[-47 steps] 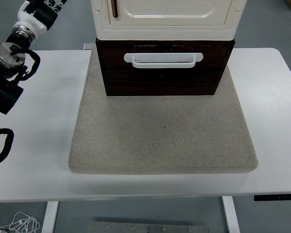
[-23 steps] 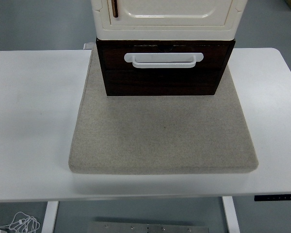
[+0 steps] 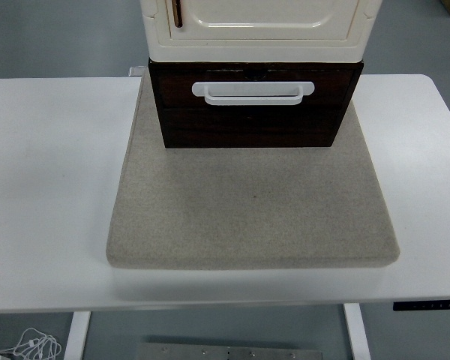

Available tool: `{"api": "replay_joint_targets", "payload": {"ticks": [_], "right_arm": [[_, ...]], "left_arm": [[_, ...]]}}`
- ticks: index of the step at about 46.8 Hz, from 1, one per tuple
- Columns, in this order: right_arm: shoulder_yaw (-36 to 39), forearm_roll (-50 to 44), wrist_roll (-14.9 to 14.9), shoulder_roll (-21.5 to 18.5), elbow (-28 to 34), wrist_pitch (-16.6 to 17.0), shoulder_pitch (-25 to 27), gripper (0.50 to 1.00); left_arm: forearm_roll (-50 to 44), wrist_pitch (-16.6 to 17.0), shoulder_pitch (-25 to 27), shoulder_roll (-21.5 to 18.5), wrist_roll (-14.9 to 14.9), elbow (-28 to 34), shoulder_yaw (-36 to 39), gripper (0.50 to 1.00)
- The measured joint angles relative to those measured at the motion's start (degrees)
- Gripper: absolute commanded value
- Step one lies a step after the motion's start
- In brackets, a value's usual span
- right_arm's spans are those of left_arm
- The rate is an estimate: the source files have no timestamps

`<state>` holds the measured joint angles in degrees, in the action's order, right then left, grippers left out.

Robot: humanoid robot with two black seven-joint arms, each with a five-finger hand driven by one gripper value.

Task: Open the drawer under the combination cabinet

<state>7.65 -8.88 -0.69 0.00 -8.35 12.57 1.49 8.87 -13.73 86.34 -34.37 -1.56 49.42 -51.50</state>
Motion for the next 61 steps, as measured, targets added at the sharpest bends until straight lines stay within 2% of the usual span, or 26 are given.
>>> {"api": "replay_joint_targets", "payload": {"ticks": [6,22,33,43,53,61], "right_arm": [[0.00,0.00,0.00,0.00,0.00,0.00,0.00,0.926],[0.00,0.00,-0.01,0.00,0.01,0.00,0.01,0.926],[0.00,0.00,-0.01,0.00,0.00,0.00,0.02,0.926],[0.00,0.00,-0.01,0.00,0.00,0.00,0.00,0.926],[0.00,0.00,-0.01,0.00,0.00,0.00,0.01,0.926],[0.00,0.00,-0.01,0.00,0.00,0.00,0.00,0.926]], "left_arm": [[-0.04,-0.01,4.72,-1.23,-0.01,4.59,6.00,1.000],[0.00,-0.57,10.16,-5.80,1.91,19.99,18.99,1.000],[0.09,-1.15,12.10,-8.75,6.49,30.86,28.39,1.000],[0.44,-3.47,14.94,-10.12,7.66,36.87,37.81,1.000],[0.46,-6.29,19.69,-10.03,11.78,39.16,47.97,1.000],[0.46,-6.57,20.27,-9.19,17.55,40.30,51.66,1.000]]}}
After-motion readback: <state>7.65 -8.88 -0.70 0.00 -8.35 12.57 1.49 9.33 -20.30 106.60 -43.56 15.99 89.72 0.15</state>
